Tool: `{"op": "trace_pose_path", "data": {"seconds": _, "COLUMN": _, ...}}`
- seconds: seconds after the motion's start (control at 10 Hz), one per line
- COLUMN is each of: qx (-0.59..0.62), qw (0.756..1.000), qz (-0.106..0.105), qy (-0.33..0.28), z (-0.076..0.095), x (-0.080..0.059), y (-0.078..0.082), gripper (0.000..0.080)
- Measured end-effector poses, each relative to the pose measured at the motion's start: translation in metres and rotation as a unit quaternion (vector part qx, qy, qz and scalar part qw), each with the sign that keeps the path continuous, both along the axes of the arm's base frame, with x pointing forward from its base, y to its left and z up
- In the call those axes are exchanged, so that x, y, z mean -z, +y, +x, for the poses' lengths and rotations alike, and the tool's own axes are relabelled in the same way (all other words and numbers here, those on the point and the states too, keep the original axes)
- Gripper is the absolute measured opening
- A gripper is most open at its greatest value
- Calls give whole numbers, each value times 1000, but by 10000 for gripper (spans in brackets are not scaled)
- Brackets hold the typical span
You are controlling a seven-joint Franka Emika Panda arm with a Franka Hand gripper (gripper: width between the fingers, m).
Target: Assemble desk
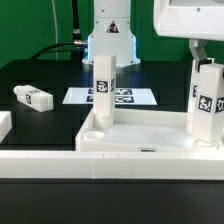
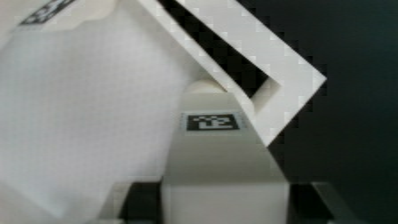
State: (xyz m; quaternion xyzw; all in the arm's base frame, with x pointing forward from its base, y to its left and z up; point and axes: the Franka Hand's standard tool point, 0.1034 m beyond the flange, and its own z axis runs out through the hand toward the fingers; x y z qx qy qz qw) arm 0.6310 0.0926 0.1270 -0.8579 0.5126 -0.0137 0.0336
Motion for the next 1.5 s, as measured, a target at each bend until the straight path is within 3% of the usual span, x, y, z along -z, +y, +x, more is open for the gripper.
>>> {"op": "trace_pose_path", "data": {"seconds": 0.3, "qx": 40, "qw": 999, "qz": 1, "qy": 1, "z": 0, "x": 1, "y": 0, "gripper": 290}}
{"op": "trace_pose_path", "data": {"seconds": 0.4, "qx": 39, "qw": 999, "qz": 1, "qy": 2, "z": 0, "x": 1, "y": 0, "gripper": 510}}
{"op": "trace_pose_path", "data": {"seconds": 0.5, "qx": 1, "qw": 1000, "qz": -12, "qy": 11, "z": -1, "x": 3, "y": -1, "gripper": 510}}
{"op": "trace_pose_path", "data": {"seconds": 0.6, "qx": -16, "qw": 1000, "qz": -15, "qy": 12, "z": 0, "x": 4, "y": -1, "gripper": 628}}
{"op": "trace_pose_path", "data": {"seconds": 0.8, "qx": -132, "qw": 991, "qz": -33, "qy": 13, "z": -1, "x": 7, "y": -1, "gripper": 648}}
{"op": "trace_pose_path", "data": {"seconds": 1.0, "qx": -253, "qw": 966, "qz": -44, "qy": 12, "z": 0, "x": 7, "y": -3, "gripper": 649}}
{"op": "trace_pose_path", "data": {"seconds": 1.5, "qx": -400, "qw": 915, "qz": -56, "qy": 12, "z": 0, "x": 7, "y": -4, "gripper": 649}}
